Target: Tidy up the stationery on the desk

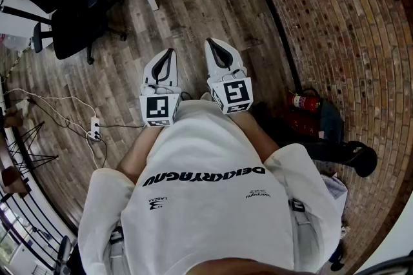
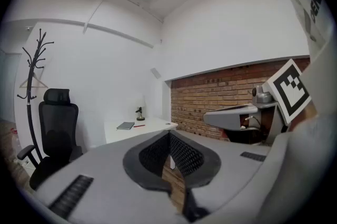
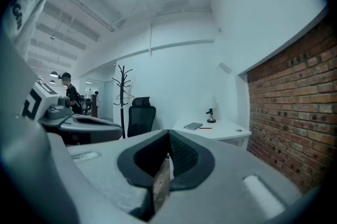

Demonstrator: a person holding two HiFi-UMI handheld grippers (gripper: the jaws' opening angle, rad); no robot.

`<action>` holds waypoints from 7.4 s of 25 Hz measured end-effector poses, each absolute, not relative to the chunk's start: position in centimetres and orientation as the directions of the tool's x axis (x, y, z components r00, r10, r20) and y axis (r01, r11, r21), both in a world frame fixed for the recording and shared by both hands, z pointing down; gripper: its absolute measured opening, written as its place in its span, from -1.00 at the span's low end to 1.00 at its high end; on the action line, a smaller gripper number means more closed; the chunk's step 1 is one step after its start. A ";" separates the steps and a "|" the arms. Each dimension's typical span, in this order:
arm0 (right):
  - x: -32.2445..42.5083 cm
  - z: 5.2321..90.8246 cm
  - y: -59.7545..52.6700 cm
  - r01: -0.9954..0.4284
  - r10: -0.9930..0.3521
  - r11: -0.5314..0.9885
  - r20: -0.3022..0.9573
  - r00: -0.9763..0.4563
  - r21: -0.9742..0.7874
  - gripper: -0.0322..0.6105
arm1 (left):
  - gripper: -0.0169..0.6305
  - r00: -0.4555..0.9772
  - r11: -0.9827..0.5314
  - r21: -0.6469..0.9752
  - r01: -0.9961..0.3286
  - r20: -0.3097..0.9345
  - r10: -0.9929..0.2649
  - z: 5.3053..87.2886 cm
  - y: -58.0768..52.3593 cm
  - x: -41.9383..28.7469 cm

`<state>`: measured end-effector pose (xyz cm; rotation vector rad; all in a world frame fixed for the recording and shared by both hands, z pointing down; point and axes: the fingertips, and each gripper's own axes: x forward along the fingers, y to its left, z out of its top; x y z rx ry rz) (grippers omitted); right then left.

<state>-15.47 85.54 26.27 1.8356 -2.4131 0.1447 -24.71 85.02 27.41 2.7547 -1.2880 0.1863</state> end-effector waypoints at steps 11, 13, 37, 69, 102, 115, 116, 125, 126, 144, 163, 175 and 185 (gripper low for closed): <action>-12.0 26.5 87.7 -0.955 -0.947 0.288 0.123 -0.296 -0.076 -0.89 | -0.96 0.608 -0.611 0.042 -0.790 0.173 -0.775 27.6 87.0 -21.4; -11.0 26.8 88.1 -0.952 -0.947 0.291 0.114 -0.300 -0.091 -0.89 | -0.95 0.611 -0.620 0.015 -0.785 0.187 -0.769 28.6 87.9 -20.1; -4.1 30.2 75.0 -0.953 -0.936 0.299 0.180 -0.304 -0.055 -0.89 | -0.95 0.592 -0.605 0.041 -0.795 0.269 -0.760 34.1 75.6 -13.6; -0.7 30.1 34.2 -0.952 -0.918 0.301 0.252 -0.307 -0.066 -0.89 | -0.95 0.541 -0.525 0.145 -0.839 0.328 -0.775 34.0 33.3 -10.3; 4.7 41.0 3.8 -0.777 -0.657 0.627 0.499 -0.565 -0.055 -0.89 | -0.95 0.305 -0.307 0.066 -0.949 0.425 -0.852 38.6 6.2 -3.2; 3.1 47.8 -1.2 -0.637 -0.478 0.768 0.716 -0.508 0.061 -0.80 | -0.95 0.368 -0.362 0.106 -0.926 0.469 -0.803 41.9 4.5 -5.0; 2.9 48.4 -1.5 -0.615 -0.457 0.786 0.732 -0.505 0.067 -0.77 | -0.95 0.369 -0.362 0.109 -0.926 0.473 -0.800 42.1 4.5 -5.0; 1.8 53.8 -4.0 -0.349 -0.322 0.920 0.852 -0.414 0.178 -0.66 | -0.95 0.375 -0.360 0.128 -0.924 0.491 -0.786 43.8 3.7 -5.5; 1.7 54.4 -4.3 -0.326 -0.303 0.930 0.860 -0.410 0.173 -0.66 | -0.95 0.376 -0.362 0.128 -0.923 0.491 -0.786 43.9 3.5 -5.5; 2.2 59.5 -5.2 -0.082 -0.081 0.995 0.940 -0.332 0.056 -0.67 | -0.95 0.366 -0.355 0.124 -0.926 0.516 -0.775 45.4 2.3 -6.1; 2.7 56.8 -6.2 -0.333 -0.109 0.942 0.901 -0.421 -0.041 -0.75 | -0.95 0.369 -0.399 0.067 -0.915 0.542 -0.755 46.6 -0.3 -6.2; 5.0 53.1 -6.1 -0.700 -0.304 0.689 0.803 -0.513 -0.186 -0.75 | -0.55 0.287 -0.357 0.026 -0.934 0.650 -0.704 50.5 -6.9 -9.8; 5.6 51.4 -5.1 -0.779 -0.399 0.579 0.749 -0.529 -0.242 -0.74 | -0.13 0.267 -0.411 -0.005 -0.911 0.753 -0.601 55.8 -11.8 -12.4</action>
